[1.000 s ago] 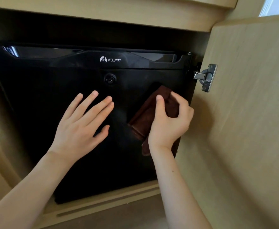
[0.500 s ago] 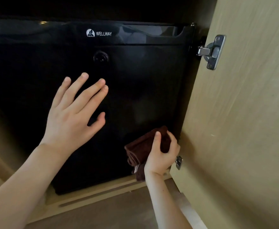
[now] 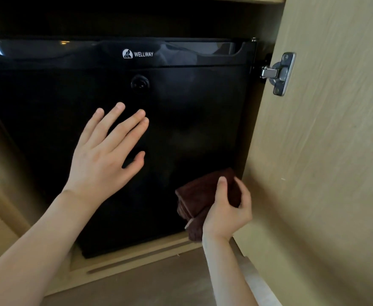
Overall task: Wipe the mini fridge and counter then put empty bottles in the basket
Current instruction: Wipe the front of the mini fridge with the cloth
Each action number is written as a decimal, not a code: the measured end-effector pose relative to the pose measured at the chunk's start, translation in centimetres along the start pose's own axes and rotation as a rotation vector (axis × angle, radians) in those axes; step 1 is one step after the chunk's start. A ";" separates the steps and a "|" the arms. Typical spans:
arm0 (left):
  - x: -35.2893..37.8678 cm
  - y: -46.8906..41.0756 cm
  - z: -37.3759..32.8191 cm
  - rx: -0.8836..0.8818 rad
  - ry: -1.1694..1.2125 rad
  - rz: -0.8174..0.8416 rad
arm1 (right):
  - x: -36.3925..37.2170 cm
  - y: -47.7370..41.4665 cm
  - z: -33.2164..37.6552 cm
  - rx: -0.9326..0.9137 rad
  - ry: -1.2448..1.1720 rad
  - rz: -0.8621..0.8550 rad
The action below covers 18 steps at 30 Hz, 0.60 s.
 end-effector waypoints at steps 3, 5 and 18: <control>-0.6 0.0 0.2 0.027 -0.002 0.024 | 2.0 0.6 7.5 -0.178 -0.151 0.050; -1.2 0.1 0.7 0.033 0.006 0.019 | 4.1 1.1 11.6 -0.262 -0.200 0.121; -2.0 2.3 2.5 -0.031 0.001 -0.034 | 4.3 4.5 -0.9 -0.189 0.025 0.202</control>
Point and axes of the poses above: each hand's wrist, its own y-axis away from the middle knuckle, its own x-axis out of the palm, z = x × y, the point moved 4 cm from there along -y, towards the middle knuckle, and after that the axes turned 9 degrees about y, right-handed, at the moved point
